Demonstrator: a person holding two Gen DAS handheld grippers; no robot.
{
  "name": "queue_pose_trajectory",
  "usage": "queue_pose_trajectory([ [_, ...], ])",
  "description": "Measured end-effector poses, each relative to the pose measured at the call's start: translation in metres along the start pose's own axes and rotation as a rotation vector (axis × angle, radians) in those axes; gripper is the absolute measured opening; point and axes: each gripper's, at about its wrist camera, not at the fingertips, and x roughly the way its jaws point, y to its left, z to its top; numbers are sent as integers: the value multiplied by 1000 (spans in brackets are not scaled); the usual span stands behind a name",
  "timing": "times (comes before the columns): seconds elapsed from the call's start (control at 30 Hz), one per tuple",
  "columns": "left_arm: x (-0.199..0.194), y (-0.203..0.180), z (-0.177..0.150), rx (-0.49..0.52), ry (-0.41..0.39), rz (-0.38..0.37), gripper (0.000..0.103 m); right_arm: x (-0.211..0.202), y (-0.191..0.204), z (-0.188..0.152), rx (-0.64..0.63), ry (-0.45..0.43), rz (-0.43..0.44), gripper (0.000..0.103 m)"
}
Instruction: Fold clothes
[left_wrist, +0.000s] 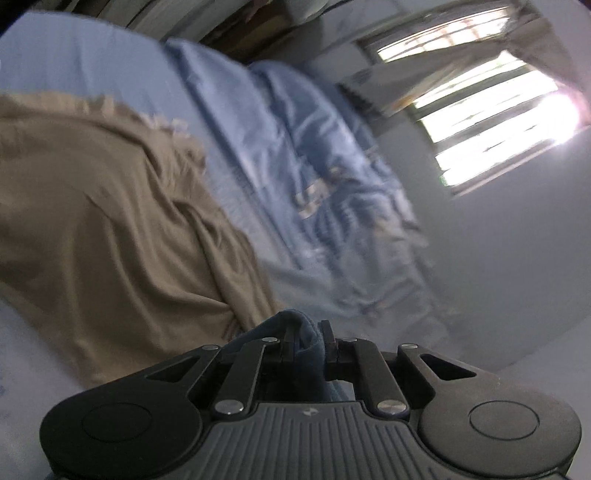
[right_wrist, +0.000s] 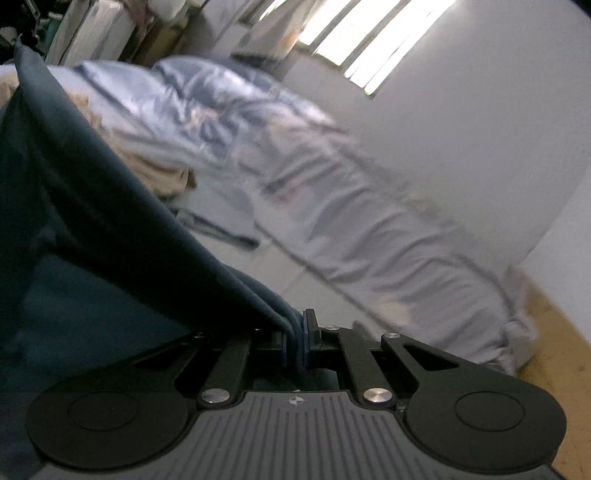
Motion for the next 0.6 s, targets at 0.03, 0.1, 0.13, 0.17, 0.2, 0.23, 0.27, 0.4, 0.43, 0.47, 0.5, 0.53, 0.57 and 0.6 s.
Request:
queue_pose_trajectory([
  [0.03, 15, 4, 1, -1, 5, 15, 6, 15, 1, -4, -4, 15, 12, 4],
  [0.1, 40, 10, 2, 9, 20, 42, 6, 43, -1, -14, 7, 54, 47, 4],
  [0.13, 53, 13, 2, 15, 27, 55, 6, 57, -2, -19, 13, 73, 64, 4],
  [0.17, 64, 16, 2, 22, 32, 67, 6, 68, -4, -23, 20, 87, 80, 4],
  [0.2, 72, 19, 2, 34, 34, 76, 6, 82, -7, -26, 39, 98, 99, 4],
  [0.23, 80, 21, 1, 44, 36, 83, 6, 97, -12, -22, 59, 107, 118, 4],
  [0.27, 87, 26, 1, 45, 39, 86, 7, 105, -15, -22, 83, 120, 137, 5],
  [0.4, 100, 40, 1, 49, 37, 61, 7, 137, -31, -26, 189, 172, 203, 17],
  [0.43, 101, 42, 1, 53, 32, 50, 9, 141, -37, -24, 224, 175, 211, 24],
  [0.47, 100, 45, 2, 58, 22, 39, 11, 144, -44, -27, 277, 184, 216, 31],
  [0.5, 97, 46, 3, 64, -3, 29, 15, 146, -52, -30, 330, 192, 221, 34],
  [0.53, 93, 47, 4, 69, -29, 20, 22, 148, -59, -33, 383, 200, 226, 38],
  [0.57, 87, 49, 7, 68, -57, 10, 25, 149, -64, -34, 425, 195, 213, 38],
  [0.6, 81, 51, 10, 55, -80, -14, 28, 144, -70, -38, 461, 189, 167, 38],
])
